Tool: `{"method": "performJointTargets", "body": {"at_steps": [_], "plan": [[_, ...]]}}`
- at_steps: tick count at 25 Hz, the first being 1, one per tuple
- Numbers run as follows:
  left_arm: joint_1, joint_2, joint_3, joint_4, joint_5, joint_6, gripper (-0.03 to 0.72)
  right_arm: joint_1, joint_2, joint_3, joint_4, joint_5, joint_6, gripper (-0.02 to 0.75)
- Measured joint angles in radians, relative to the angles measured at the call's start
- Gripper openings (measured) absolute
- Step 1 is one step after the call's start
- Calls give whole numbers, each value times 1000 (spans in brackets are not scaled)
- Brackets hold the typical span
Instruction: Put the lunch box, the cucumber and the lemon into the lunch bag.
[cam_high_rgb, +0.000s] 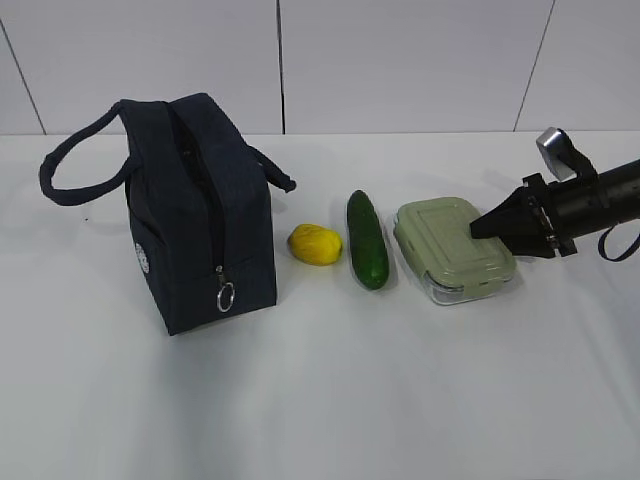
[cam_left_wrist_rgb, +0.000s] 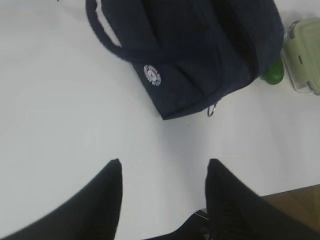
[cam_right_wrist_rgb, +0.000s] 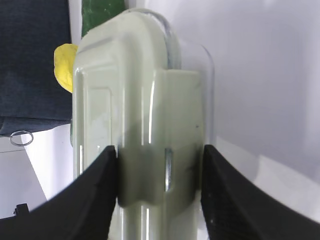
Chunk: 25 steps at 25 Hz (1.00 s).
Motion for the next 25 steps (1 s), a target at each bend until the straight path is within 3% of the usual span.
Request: {"method": "performJointTargets", "body": {"at_steps": [6, 16, 25], "plan": [[-13, 252, -186, -49, -5, 17, 436, 0, -2, 0, -1, 2, 0, 372], [-156, 595, -437, -57, -32, -14, 437, 0, -2, -2, -5, 4, 0, 372], [-169, 704, -487, 44, 7, -140, 414, 0, -2, -2, -5, 4, 1, 372]]}}
